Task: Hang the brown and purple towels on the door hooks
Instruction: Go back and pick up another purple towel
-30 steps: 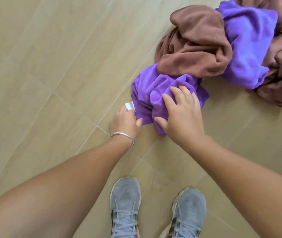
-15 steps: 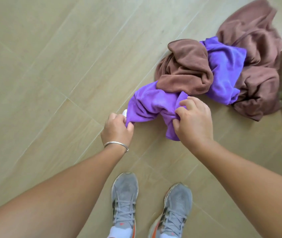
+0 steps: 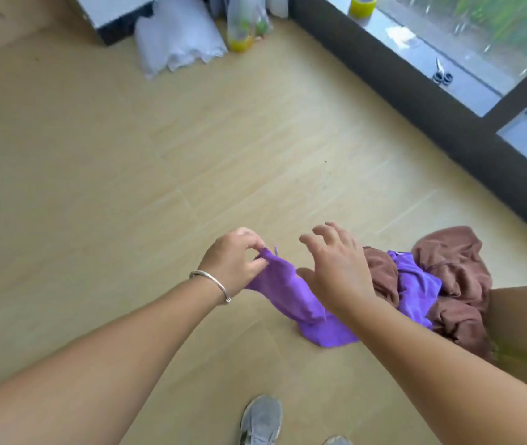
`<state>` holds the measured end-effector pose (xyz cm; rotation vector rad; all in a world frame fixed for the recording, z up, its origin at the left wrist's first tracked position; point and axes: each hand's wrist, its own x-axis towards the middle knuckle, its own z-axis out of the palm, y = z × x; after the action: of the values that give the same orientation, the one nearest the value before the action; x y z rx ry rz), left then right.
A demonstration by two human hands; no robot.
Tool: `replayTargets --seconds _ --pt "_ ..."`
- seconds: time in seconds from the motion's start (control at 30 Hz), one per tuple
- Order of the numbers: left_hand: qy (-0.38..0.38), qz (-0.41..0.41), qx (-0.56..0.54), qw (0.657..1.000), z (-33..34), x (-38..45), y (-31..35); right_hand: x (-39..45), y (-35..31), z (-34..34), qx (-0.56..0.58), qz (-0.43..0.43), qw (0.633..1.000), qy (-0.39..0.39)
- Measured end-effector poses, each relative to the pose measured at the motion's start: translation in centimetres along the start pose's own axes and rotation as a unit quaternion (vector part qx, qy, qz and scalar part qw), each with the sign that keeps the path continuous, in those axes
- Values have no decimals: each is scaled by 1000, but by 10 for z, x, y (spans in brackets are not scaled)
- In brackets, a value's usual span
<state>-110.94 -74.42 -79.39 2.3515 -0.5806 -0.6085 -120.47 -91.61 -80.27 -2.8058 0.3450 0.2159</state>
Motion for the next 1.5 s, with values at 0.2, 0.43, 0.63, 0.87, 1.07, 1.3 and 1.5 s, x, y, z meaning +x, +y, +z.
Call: replayTargets --seconds 0.2,0.43,0.63,0.87,1.07,1.3,1.5 --pt "-26 30 -43 998 -103 -21 34 33 -78 -73 50 -129 988 -74" --pt "48 52 -3 997 -162 -31 7 61 -144 -100 63 -181 981 4" --pt "116 43 -15 992 -194 -39 -37 80 -194 -126 70 -234 969 30" --pt "172 -31 -19 984 -204 -38 -72 92 -243 -153 133 -305 939 84" --pt "114 -180 128 969 -215 -42 -120 107 -263 -175 145 -321 929 114" --pt "123 -283 283 908 -297 -70 -186 136 -291 -160 14 -267 958 104" --pt "217 -293 295 883 -371 -109 -199 149 -332 -149 -112 -248 960 70"
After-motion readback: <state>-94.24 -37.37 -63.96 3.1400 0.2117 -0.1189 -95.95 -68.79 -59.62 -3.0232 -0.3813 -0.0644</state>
